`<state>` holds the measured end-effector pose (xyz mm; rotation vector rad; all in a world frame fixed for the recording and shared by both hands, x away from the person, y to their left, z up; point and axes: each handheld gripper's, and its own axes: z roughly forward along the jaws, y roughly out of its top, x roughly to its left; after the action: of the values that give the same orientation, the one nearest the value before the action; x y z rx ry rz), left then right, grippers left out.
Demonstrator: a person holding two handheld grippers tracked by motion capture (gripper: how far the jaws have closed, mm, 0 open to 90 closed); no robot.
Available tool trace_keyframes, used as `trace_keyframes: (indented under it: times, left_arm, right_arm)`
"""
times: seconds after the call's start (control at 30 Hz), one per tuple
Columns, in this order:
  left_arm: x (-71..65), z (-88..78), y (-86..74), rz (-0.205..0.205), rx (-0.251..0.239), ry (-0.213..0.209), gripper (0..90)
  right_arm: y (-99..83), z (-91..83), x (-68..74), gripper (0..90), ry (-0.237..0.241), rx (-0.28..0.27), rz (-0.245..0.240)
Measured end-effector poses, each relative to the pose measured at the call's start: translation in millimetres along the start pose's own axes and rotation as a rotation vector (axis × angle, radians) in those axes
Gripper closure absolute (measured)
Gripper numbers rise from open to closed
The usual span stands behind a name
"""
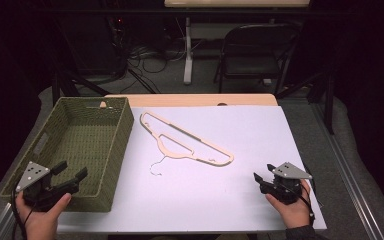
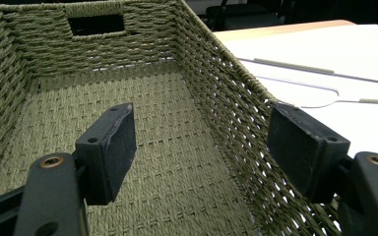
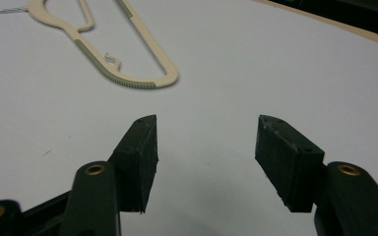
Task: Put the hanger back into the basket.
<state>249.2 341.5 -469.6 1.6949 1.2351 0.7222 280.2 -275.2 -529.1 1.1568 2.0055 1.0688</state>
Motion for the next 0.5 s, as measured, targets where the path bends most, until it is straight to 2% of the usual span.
trace_keyframes:
  times: [0.03, 0.23, 0.3, 0.5]
  left_arm:
    - [0.1, 0.3, -0.4, 0.003, 0.004, 0.004, 27.0]
    - [1.4, 0.2, -1.0, -0.004, 0.005, 0.003, 26.6]
    - [1.3, -1.4, -0.4, -0.003, 0.001, 0.001, 26.6]
    - [1.5, -4.6, 0.0, 0.002, -0.006, 0.005, 26.6]
  right_arm:
    - [-0.7, 0.7, -1.1, 41.4, 0.014, 0.008, -0.007]
    - [-0.2, 1.8, -0.5, 38.8, 0.016, 0.024, -0.018]
    - [1.2, 3.9, -0.2, 34.9, 0.022, 0.029, -0.014]
    - [2.7, 7.9, 1.8, 34.9, 0.031, 0.053, -0.032]
